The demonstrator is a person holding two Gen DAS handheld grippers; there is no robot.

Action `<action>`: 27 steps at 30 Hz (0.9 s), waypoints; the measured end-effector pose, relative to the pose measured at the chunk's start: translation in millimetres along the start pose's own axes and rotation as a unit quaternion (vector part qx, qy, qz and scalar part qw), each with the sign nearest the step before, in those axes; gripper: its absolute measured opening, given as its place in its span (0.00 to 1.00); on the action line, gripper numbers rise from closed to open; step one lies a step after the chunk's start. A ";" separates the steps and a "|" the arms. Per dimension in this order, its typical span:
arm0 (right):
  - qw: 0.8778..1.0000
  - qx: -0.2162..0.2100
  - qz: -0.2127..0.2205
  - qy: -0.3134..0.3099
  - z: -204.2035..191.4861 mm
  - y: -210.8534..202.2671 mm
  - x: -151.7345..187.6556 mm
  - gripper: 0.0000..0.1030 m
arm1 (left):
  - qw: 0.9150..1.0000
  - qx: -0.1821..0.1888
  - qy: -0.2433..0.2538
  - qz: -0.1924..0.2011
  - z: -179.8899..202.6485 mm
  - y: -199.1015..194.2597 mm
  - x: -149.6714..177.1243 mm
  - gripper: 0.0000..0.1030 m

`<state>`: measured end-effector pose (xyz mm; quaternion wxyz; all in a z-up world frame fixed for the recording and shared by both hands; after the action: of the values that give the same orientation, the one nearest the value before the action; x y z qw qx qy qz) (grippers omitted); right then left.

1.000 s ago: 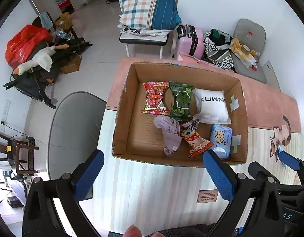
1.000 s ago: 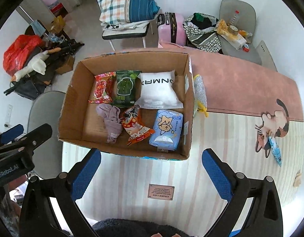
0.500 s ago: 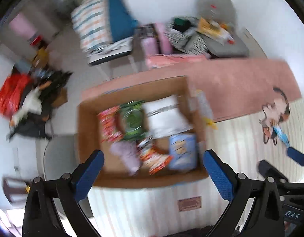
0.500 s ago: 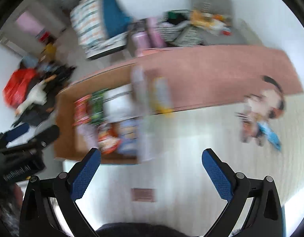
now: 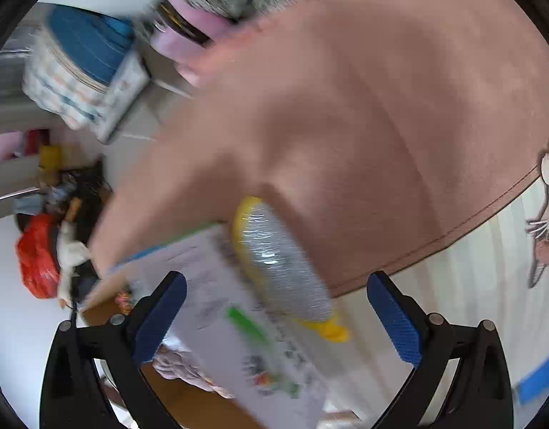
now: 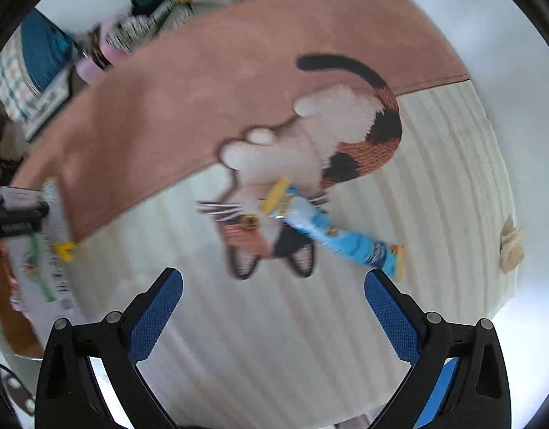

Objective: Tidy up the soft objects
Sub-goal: 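Grasp the yellow-silver scrubber with left tool while right tool grasps blue tube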

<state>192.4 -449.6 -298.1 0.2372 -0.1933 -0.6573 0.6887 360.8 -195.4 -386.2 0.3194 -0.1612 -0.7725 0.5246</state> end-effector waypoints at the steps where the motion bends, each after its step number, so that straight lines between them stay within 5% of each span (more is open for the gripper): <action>1: 1.000 0.012 -0.007 -0.013 0.5 9.7 -4.9 1.00 | 1.000 0.000 -0.002 -0.011 2.7 7.0 -7.1 1.00; 8: 0.993 0.086 -0.042 -0.072 2.3 65.3 -23.2 1.00 | 0.996 -0.018 0.020 -0.085 17.6 60.9 -24.7 1.00; 12: 0.988 0.109 -0.057 -0.095 3.2 88.8 -32.7 1.00 | 0.994 0.016 -0.003 -0.104 6.5 70.3 -22.4 1.00; 15: 0.989 0.091 -0.075 -0.091 5.3 101.7 -40.0 0.90 | 0.994 0.030 -0.001 -0.105 1.3 71.0 -21.8 1.00; 17: 0.992 0.060 -0.086 -0.071 9.0 103.4 -45.8 0.72 | 0.995 0.044 -0.005 -0.095 -2.6 70.7 -20.3 0.96; 19: 0.993 0.021 -0.106 -0.041 13.9 103.4 -48.7 0.55 | 0.991 0.108 -0.035 -0.075 -6.9 69.9 -18.0 0.96; 22: 0.990 -0.031 -0.135 -0.009 19.1 104.7 -50.6 0.53 | 0.965 0.244 -0.080 -0.058 -6.3 68.7 -13.4 0.96; 24: 0.989 -0.054 -0.140 0.004 22.7 102.1 -51.4 0.53 | 0.961 0.258 -0.089 -0.047 -8.1 65.6 -11.1 0.96; 27: 0.990 -0.051 -0.133 -0.004 29.9 95.7 -51.1 0.55 | 0.968 0.234 -0.088 -0.026 -18.7 53.4 -4.6 0.96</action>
<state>209.7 -505.9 -394.0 0.3137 -0.1134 -0.7125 0.6173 372.1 -163.6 -431.8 0.2921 -0.0148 -0.6573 0.6946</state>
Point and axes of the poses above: each gripper's, at about its wrist camera, not at the fingertips, and y roughly the way its jaws point, z to its right, x to its underside, the point moved 2 cm from there along y, roughly the way its jaws point, and after that the axes turned 12 degrees about y, right-handed, at the moved point
